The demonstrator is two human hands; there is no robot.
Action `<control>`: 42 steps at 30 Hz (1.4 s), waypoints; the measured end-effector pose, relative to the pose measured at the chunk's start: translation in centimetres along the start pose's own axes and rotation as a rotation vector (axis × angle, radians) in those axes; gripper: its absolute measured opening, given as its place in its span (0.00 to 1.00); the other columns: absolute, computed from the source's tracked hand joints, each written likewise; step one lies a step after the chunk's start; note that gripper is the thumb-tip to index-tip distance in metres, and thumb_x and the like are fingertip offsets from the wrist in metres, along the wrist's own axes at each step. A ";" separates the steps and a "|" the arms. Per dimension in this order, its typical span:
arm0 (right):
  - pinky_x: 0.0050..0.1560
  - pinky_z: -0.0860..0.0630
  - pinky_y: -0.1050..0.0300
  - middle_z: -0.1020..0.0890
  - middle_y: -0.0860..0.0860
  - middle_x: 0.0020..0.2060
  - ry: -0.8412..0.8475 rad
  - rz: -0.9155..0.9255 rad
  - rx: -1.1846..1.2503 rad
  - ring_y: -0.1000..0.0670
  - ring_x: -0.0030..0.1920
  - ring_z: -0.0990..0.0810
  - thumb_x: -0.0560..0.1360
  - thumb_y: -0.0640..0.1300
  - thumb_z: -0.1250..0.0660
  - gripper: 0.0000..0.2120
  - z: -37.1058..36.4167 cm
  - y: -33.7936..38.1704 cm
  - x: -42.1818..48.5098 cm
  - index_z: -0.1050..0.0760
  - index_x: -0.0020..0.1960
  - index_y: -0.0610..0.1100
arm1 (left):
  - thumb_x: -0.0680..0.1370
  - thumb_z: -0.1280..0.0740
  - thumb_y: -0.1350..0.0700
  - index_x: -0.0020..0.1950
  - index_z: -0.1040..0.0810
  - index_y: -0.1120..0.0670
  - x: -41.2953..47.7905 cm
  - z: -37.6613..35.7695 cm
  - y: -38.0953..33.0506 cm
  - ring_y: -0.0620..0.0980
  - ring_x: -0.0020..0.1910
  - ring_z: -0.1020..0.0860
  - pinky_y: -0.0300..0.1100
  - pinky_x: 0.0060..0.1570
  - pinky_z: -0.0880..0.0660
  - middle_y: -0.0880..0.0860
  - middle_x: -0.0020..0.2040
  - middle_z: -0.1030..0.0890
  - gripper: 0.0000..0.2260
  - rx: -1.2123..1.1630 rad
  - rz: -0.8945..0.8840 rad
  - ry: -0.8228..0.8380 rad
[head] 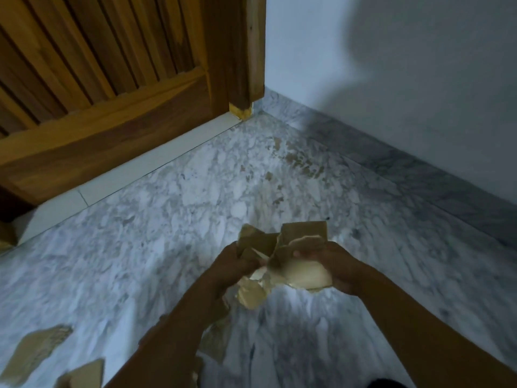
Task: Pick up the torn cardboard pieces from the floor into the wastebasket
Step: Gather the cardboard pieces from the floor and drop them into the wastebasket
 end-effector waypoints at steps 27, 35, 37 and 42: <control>0.53 0.17 0.40 0.16 0.46 0.57 -1.143 0.450 0.498 0.42 0.55 0.16 0.71 0.42 0.22 0.22 19.2 -7.3 -50.3 0.23 0.63 0.50 | 0.81 0.34 0.56 0.61 0.23 0.54 -24.8 -39.1 -29.8 0.52 0.44 0.17 0.42 0.37 0.19 0.58 0.53 0.17 0.10 0.290 -0.350 0.931; 0.52 0.17 0.40 0.16 0.46 0.57 -1.419 0.506 0.536 0.44 0.55 0.16 0.69 0.48 0.20 0.26 24.2 -18.2 -67.4 0.24 0.65 0.47 | 0.80 0.33 0.56 0.60 0.22 0.57 -39.2 -54.9 -29.5 0.52 0.42 0.17 0.43 0.37 0.18 0.58 0.50 0.17 0.10 0.214 -0.415 1.037; 0.54 0.17 0.40 0.16 0.47 0.57 -1.491 0.486 0.512 0.45 0.55 0.16 0.65 0.53 0.19 0.30 25.3 -20.8 -72.6 0.24 0.64 0.49 | 0.80 0.33 0.55 0.61 0.22 0.55 -43.3 -59.1 -29.1 0.52 0.43 0.17 0.44 0.38 0.18 0.57 0.51 0.17 0.10 0.212 -0.447 1.083; 0.59 0.21 0.47 0.18 0.52 0.55 -1.704 0.480 0.532 0.48 0.56 0.19 0.74 0.47 0.25 0.22 26.5 -29.1 -86.6 0.27 0.65 0.49 | 0.79 0.31 0.56 0.61 0.22 0.55 -55.8 -70.3 -26.9 0.54 0.47 0.17 0.43 0.36 0.19 0.57 0.53 0.18 0.11 0.209 -0.492 1.217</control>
Point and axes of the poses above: each hand's wrist, its own x-axis towards the middle knuckle, its own z-axis out of the back of the hand, y = z × x, the point moved 5 cm from there along x, towards the middle knuckle
